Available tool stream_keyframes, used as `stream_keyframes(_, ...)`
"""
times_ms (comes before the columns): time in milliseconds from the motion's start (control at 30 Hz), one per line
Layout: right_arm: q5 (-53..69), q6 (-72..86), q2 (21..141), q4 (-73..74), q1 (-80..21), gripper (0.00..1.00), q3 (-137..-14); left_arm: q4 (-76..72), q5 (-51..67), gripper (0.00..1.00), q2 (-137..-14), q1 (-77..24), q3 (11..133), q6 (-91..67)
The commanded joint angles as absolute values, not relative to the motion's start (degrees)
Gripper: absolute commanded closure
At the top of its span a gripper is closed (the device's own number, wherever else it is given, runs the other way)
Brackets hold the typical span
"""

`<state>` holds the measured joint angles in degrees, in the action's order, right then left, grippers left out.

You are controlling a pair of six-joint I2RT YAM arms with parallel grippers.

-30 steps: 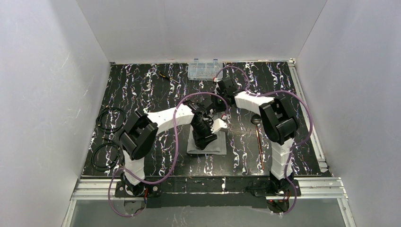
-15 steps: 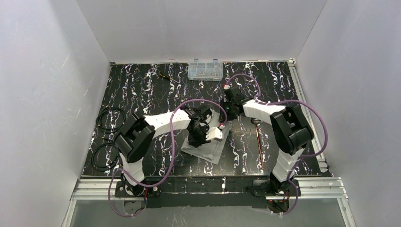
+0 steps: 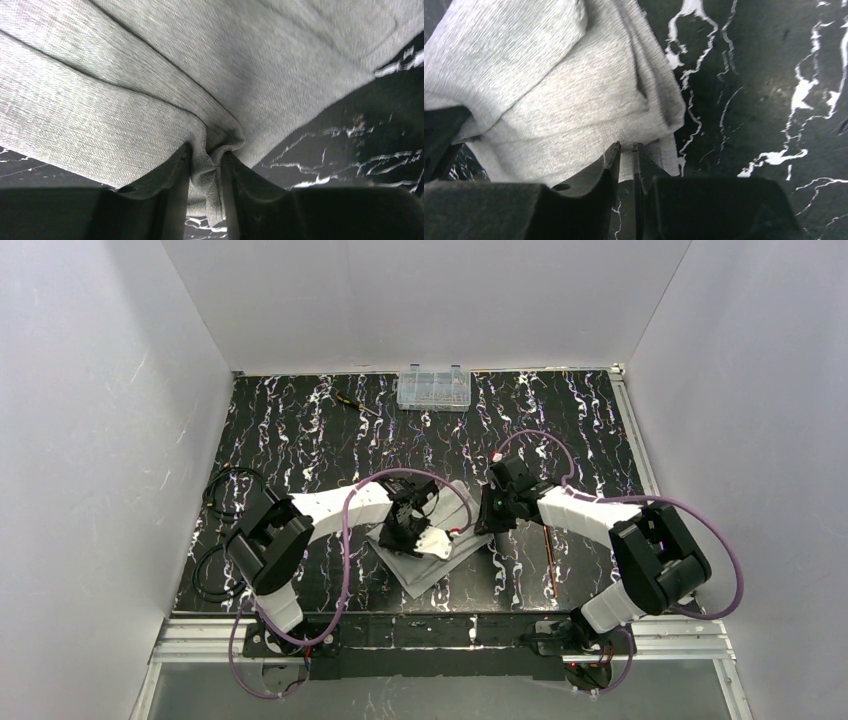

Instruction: Fold the napkin into a case and place the utensils inside

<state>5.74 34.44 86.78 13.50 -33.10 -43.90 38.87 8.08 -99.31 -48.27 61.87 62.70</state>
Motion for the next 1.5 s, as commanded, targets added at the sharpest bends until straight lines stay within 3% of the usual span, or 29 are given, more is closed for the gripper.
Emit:
stream_keyframes(0, 5.9, 34.09, 82.95, 18.83, -33.9, 0.75, -47.34, 48.39, 6.84, 0.61, -96.68, -47.51, 65.08, 63.12)
stream_keyframes(100, 4.56, 30.93, 82.4, 23.75, -33.89, 0.72, -53.28, 55.32, 12.43, 0.47, -94.75, -46.93, 72.73, 57.62)
stream_keyframes(300, 3.61, 25.15, 85.62, 27.32, -33.6, 0.68, -63.9, 62.12, 21.07, 0.43, -90.83, -42.03, 76.85, 49.93)
stream_keyframes(400, 3.94, 22.81, 90.44, 25.42, -33.58, 0.69, -67.84, 60.21, 21.83, 0.43, -88.36, -38.57, 72.54, 46.67)
stream_keyframes(667, 7.57, 20.33, 105.04, 23.2, -33.49, 0.7, -78.93, 38.02, 8.39, 0.44, -81.08, -36.57, 52.63, 50.36)
stream_keyframes(867, 7.47, 20.61, 106.46, 22.08, -33.53, 0.72, -78.34, 28.74, 5.69, 0.47, -81.42, -36.47, 50.84, 51.16)
stream_keyframes(1200, 7.2, 21.31, 103.79, 21.34, -33.49, 0.81, -70.53, 34.58, 13.77, 0.53, -83.75, -37.18, 51.12, 54.29)
stream_keyframes(1467, 7.11, 22.02, 100.87, 21.15, -33.51, 0.84, -65.74, 31.16, 12.45, 0.6, -85.29, -38.26, 51.26, 56.75)
